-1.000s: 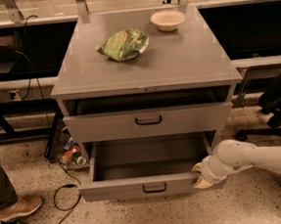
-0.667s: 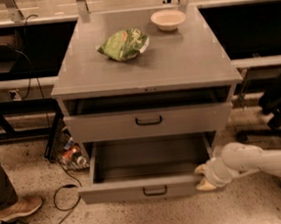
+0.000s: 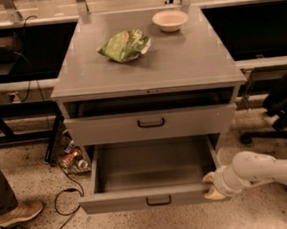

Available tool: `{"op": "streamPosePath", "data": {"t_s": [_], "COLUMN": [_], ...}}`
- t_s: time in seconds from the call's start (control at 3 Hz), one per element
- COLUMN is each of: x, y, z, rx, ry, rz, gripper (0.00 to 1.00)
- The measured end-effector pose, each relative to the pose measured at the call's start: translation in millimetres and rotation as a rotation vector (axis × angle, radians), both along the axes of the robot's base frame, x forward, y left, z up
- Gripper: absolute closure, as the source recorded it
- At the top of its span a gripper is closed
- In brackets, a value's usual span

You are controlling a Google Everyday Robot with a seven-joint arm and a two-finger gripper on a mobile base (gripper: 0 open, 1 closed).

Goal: Open middle drawer

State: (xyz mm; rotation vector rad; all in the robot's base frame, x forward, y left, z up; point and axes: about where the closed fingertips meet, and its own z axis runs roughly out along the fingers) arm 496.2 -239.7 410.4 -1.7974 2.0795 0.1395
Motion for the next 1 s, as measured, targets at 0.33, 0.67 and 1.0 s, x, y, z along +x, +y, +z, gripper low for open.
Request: {"op": "streamPosePath", "data": {"t_s": [0.33, 0.67, 1.0], "x": [0.1, -0.4, -1.3], "y": [0.3, 1.6, 3.2], "z": [0.0, -1.2, -2.9], "rx": [0.000, 0.001, 0.003], "ry": [0.000, 0.002, 0.006], "rz": [0.000, 0.002, 0.005], "gripper": [1.00, 0.83, 0.52]}}
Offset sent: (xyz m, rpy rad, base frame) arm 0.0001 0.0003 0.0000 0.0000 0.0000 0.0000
